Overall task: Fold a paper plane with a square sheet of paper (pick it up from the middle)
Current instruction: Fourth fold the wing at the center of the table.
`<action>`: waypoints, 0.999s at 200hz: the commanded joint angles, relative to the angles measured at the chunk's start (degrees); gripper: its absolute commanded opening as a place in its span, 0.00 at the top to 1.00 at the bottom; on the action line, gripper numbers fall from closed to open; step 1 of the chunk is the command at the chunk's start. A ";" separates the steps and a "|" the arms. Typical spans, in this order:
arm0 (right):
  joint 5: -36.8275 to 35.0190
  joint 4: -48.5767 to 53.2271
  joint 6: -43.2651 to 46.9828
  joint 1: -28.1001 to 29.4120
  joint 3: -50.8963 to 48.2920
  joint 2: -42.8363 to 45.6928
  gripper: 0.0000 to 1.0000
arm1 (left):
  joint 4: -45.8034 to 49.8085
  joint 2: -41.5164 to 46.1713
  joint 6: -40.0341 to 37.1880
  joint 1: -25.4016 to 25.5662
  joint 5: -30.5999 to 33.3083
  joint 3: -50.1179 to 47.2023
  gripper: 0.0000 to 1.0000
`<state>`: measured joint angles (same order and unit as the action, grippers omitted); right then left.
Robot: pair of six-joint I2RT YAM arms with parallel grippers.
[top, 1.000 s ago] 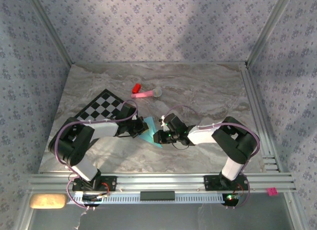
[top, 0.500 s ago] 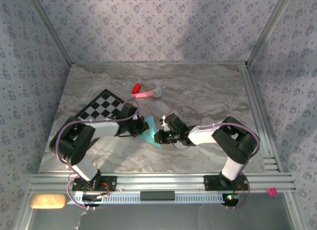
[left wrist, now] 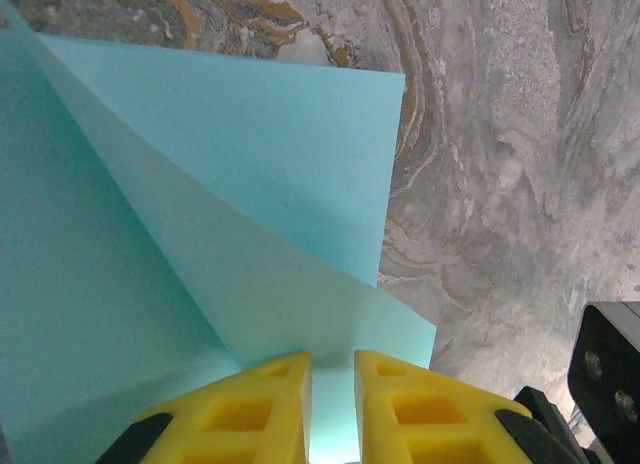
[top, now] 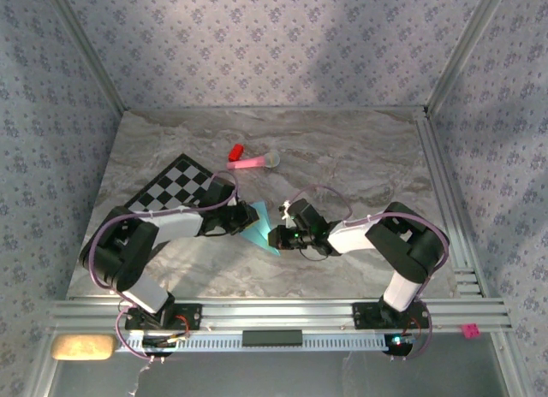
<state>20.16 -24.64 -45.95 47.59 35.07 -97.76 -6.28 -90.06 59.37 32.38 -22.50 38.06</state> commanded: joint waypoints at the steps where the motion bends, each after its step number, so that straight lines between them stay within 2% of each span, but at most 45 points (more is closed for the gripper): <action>1: -2.22 0.64 -1.14 0.17 -1.71 -0.67 0.89 | -1.05 0.57 -1.09 0.34 -0.23 -0.26 0.80; 72: -1.76 -0.15 -1.07 0.46 -0.87 0.24 0.84 | -2.33 -2.53 -1.34 0.66 -1.58 1.22 0.82; 179: -2.24 8.69 2.34 0.55 5.48 0.64 0.73 | -2.24 -3.37 -1.98 0.79 -1.93 1.73 0.84; 200: -4.34 12.47 4.11 1.35 6.85 2.02 0.71 | -2.23 -3.35 -2.07 0.75 -1.86 1.68 0.84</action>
<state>18.61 -17.72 -44.60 48.12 39.55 -97.49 -7.60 -93.08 58.48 32.80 -23.38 38.20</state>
